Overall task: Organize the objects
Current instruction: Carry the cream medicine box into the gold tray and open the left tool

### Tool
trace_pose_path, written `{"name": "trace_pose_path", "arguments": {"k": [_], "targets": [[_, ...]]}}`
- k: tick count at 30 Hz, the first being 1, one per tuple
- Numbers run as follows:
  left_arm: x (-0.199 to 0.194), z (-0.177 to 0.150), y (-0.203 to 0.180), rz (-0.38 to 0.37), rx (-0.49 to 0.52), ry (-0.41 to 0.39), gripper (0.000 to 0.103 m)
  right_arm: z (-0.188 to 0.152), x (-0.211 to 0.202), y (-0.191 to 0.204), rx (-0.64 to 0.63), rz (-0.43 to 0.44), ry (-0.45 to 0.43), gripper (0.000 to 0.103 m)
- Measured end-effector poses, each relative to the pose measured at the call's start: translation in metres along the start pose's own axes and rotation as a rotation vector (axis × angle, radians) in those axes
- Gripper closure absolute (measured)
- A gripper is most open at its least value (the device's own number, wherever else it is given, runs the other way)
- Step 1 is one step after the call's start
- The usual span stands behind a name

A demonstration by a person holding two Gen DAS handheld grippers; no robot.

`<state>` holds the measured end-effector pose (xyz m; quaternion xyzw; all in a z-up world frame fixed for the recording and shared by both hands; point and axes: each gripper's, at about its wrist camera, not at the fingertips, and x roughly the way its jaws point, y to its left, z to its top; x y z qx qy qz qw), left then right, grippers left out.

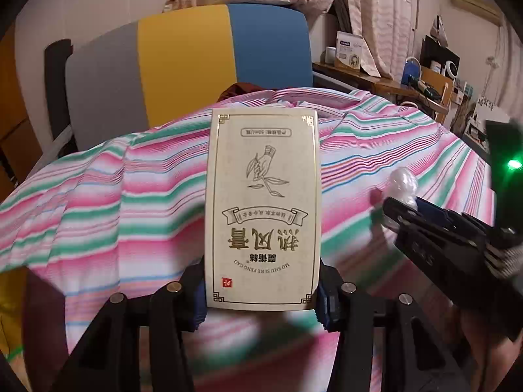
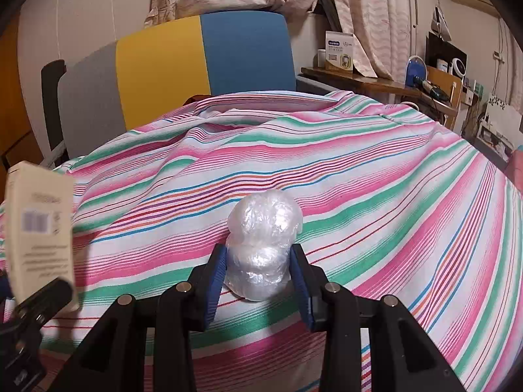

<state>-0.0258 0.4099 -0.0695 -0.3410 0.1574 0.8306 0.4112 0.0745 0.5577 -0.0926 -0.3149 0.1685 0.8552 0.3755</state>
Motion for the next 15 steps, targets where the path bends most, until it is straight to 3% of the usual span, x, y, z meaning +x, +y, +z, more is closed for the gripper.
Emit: {"name": "trace_pose_path", "arguments": {"k": [6, 15], "targets": [[-0.03, -0.023, 0.013, -0.018, -0.1, 0.012, 0.052, -0.001, -0.003, 0.006, -0.027, -0.004, -0.007, 0.064], [-0.103, -0.057, 0.048, -0.015, -0.225, -0.057, 0.052, -0.002, -0.011, 0.02, -0.088, 0.01, -0.041, 0.064]]}}
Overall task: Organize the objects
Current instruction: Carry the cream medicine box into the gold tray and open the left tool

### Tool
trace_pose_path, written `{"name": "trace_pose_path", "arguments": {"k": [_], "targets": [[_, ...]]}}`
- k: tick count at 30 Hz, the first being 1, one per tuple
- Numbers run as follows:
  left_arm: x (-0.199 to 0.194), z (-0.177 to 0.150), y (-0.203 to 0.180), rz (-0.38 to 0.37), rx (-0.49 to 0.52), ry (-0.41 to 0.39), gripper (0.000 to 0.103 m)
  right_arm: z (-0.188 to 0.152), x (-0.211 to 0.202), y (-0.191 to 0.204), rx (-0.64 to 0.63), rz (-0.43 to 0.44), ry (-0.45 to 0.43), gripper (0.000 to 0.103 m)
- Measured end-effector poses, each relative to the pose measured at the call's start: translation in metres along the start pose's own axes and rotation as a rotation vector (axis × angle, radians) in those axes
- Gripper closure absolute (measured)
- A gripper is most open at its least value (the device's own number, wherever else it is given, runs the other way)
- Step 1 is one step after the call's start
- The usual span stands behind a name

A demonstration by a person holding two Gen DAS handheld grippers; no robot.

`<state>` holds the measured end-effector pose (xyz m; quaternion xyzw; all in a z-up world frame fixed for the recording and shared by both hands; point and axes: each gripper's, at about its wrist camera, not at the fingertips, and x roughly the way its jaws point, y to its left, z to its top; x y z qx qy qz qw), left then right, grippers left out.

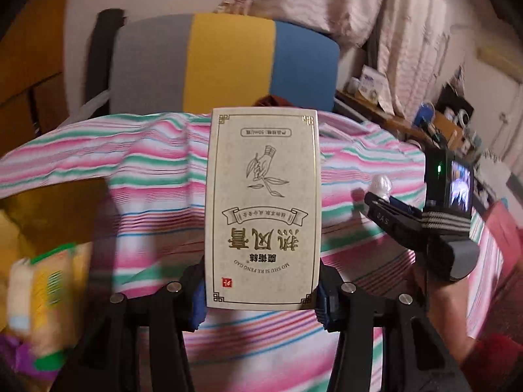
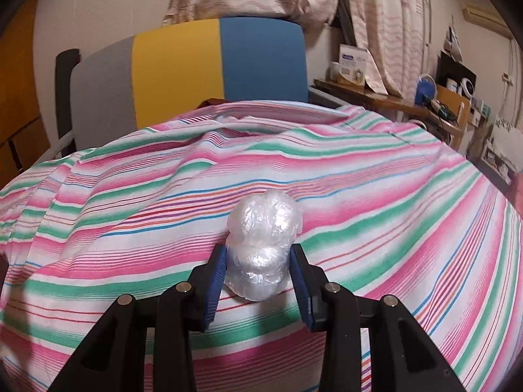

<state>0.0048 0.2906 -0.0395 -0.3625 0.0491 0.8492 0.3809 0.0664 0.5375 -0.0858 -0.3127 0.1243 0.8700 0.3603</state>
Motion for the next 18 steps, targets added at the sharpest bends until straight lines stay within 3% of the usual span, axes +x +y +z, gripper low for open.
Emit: {"name": "trace_pose_path", "arguments": {"k": [9, 15, 18], "targets": [[-0.053, 0.002, 0.085, 0.03, -0.212, -0.024, 0.052, 0.002, -0.006, 0.01, -0.051, 0.005, -0.025, 0.064], [-0.066, 0.004, 0.153, 0.121, -0.298, -0.017, 0.052, 0.002, -0.007, 0.023, -0.111, -0.018, -0.031, 0.064], [-0.059, 0.005, 0.186, 0.17, -0.31, 0.039, 0.052, 0.0, -0.007, 0.03, -0.15, -0.031, -0.031, 0.064]]}}
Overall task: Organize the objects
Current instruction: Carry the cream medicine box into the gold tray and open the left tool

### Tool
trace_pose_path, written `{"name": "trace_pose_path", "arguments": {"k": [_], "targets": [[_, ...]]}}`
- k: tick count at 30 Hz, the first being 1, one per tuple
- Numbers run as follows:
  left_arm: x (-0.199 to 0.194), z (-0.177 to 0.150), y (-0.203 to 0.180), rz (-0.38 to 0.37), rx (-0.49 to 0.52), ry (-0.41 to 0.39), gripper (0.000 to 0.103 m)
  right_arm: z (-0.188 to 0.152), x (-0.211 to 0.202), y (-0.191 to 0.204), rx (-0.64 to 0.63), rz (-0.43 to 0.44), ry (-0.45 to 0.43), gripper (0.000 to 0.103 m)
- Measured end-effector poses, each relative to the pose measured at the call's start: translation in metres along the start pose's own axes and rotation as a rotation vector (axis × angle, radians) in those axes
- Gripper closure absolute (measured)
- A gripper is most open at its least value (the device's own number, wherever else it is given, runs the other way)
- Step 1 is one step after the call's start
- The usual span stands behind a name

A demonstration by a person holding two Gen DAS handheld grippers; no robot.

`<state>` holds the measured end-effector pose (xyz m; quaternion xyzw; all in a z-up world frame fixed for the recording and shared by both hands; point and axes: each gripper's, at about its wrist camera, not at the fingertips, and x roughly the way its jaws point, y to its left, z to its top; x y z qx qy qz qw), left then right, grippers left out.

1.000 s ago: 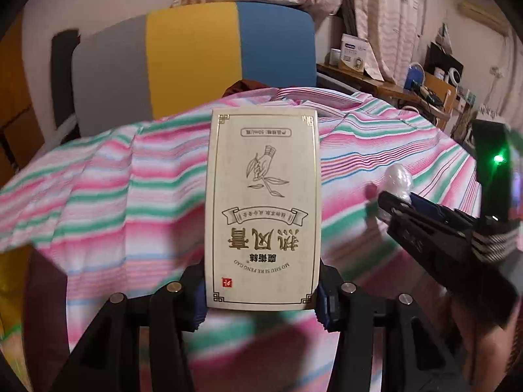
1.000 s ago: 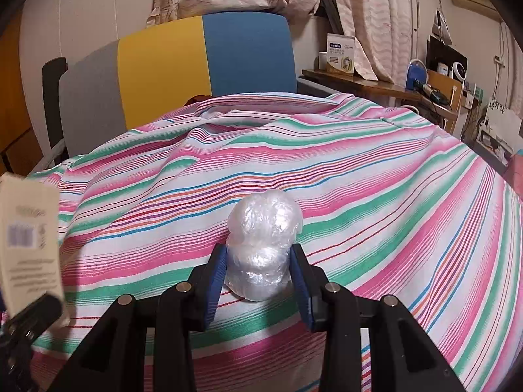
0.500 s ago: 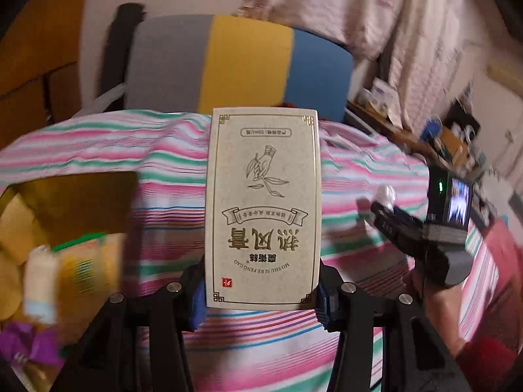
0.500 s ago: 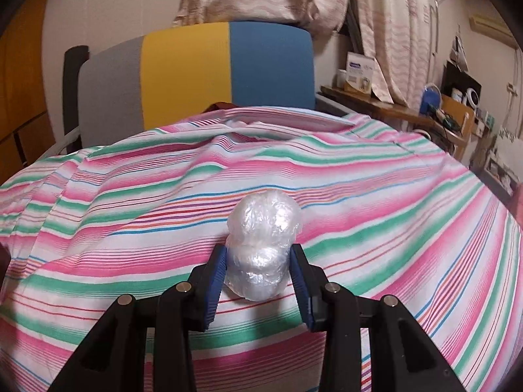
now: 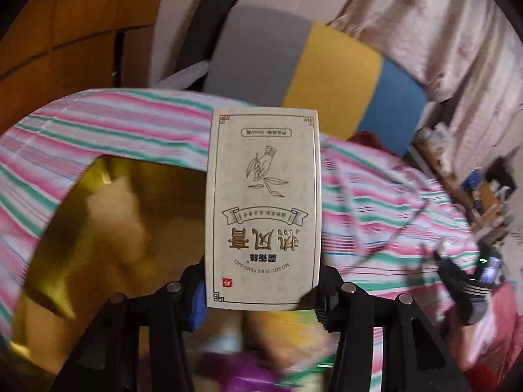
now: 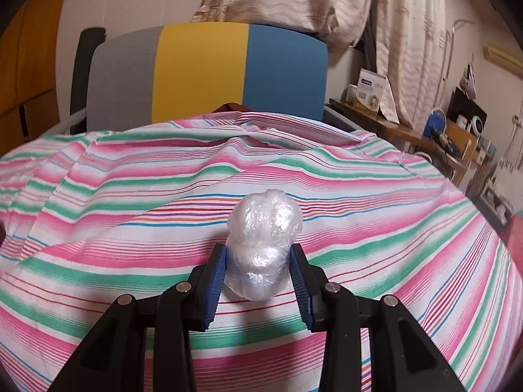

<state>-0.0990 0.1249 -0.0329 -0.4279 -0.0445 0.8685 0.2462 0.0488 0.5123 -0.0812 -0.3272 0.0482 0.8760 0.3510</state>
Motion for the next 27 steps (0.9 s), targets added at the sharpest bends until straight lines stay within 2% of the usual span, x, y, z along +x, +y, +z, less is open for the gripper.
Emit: {"name": "trace_pose_path", "arguments": {"k": [5, 8, 9, 14, 16, 18, 20, 27], "targets": [[0.026, 0.01, 0.044, 0.036, -0.056, 0.105, 0.051, -0.001, -0.001, 0.009, -0.046, -0.003, -0.001, 0.064], [0.033, 0.015, 0.057, 0.064, -0.047, 0.132, 0.051, 0.0, 0.0, 0.01, -0.048, -0.005, 0.002, 0.064], [0.039, 0.016, 0.06, 0.067, -0.044, 0.164, 0.051, 0.0, 0.0, 0.009, -0.048, -0.005, 0.003, 0.064], [0.044, 0.012, 0.076, 0.09, -0.086, 0.226, 0.05, 0.0, -0.005, 0.009, -0.044, -0.002, -0.017, 0.064], [0.04, 0.008, 0.077, 0.089, -0.075, 0.219, 0.046, 0.001, -0.01, 0.009, -0.044, 0.025, -0.039, 0.064], [0.036, 0.002, 0.073, 0.077, -0.054, 0.216, 0.034, 0.001, -0.014, 0.009, -0.046, 0.051, -0.048, 0.064], [0.029, -0.006, 0.069, 0.063, -0.049, 0.198, 0.026, 0.002, -0.017, 0.01, -0.046, 0.076, -0.036, 0.064], [0.006, -0.022, 0.054, 0.015, -0.062, 0.144, 0.018, 0.001, -0.031, 0.017, 0.002, 0.179, 0.011, 0.064]]}}
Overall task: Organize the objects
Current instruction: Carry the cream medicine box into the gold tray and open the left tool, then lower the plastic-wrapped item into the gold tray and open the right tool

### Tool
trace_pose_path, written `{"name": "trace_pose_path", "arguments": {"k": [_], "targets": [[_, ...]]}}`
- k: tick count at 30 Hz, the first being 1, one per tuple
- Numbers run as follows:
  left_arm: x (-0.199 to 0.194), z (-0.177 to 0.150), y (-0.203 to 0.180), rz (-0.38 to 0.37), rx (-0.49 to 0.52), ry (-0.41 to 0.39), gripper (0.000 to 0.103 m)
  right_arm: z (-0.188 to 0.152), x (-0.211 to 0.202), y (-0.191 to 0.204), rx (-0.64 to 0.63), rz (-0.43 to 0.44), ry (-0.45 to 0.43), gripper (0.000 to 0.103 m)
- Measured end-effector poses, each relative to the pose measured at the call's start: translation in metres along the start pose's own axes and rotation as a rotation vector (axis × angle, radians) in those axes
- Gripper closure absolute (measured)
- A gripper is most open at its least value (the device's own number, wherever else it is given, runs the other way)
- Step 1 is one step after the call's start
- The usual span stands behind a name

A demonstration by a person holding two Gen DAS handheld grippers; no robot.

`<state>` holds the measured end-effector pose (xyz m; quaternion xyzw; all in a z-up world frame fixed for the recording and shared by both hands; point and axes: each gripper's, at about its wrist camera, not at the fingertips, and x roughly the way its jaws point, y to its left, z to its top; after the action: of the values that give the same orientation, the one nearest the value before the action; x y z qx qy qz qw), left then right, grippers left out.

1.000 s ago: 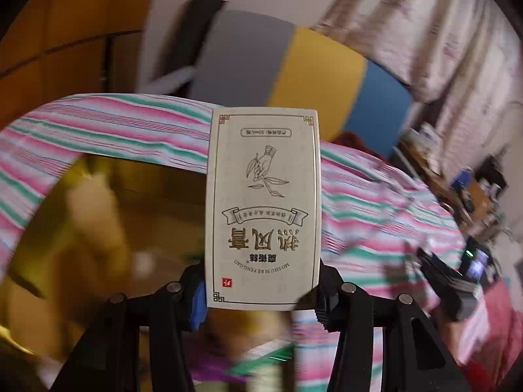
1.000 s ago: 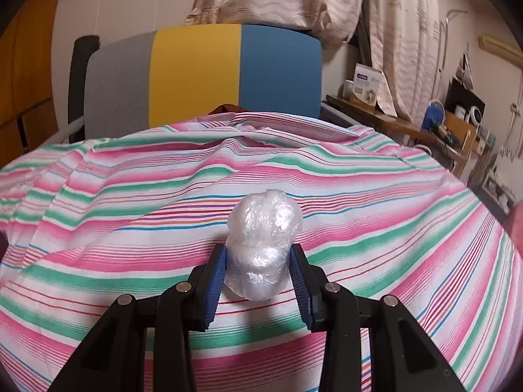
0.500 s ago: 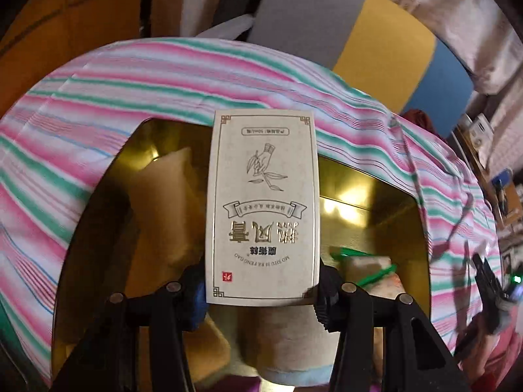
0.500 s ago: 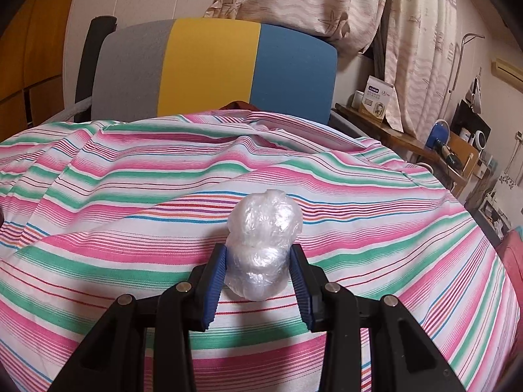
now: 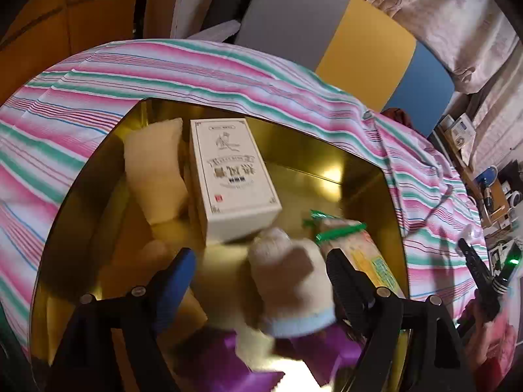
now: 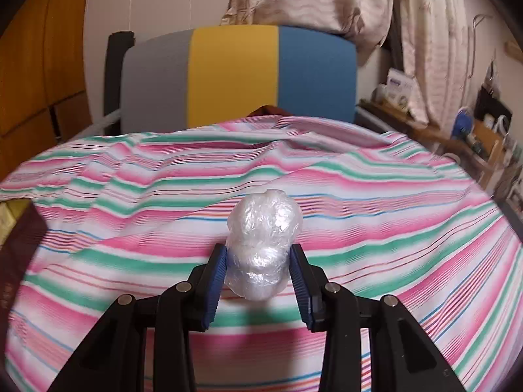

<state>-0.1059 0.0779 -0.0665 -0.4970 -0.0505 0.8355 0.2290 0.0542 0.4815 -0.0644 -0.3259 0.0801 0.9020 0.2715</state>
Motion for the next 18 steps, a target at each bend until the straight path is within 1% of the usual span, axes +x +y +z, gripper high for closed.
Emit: {"name": "trace_pose_path", "arguments": {"k": [3, 6, 7, 9, 10, 14, 18], "targets": [[-0.012, -0.011, -0.008, 0.011, 0.024, -0.055, 0.012, 0.002, -0.011, 0.025, -0.029, 0.072, 0.0, 0.064], [-0.023, -0.024, -0.017, 0.029, 0.057, -0.104, 0.007, 0.007, -0.024, 0.066, -0.101, 0.181, -0.014, 0.064], [-0.025, -0.027, -0.019, 0.031, 0.067, -0.111, 0.006, 0.01, -0.03, 0.086, -0.139, 0.233, -0.023, 0.064], [-0.029, -0.037, -0.021, 0.039, 0.082, -0.12, 0.006, 0.014, -0.039, 0.114, -0.193, 0.303, -0.032, 0.064], [-0.032, -0.042, -0.022, 0.041, 0.083, -0.125, 0.005, 0.015, -0.044, 0.134, -0.233, 0.346, -0.035, 0.064], [-0.041, -0.056, -0.019, 0.019, 0.066, -0.123, 0.002, 0.018, -0.059, 0.187, -0.33, 0.447, -0.054, 0.064], [-0.049, -0.065, -0.018, 0.047, 0.066, -0.131, 0.001, 0.019, -0.064, 0.227, -0.386, 0.521, -0.038, 0.064]]}}
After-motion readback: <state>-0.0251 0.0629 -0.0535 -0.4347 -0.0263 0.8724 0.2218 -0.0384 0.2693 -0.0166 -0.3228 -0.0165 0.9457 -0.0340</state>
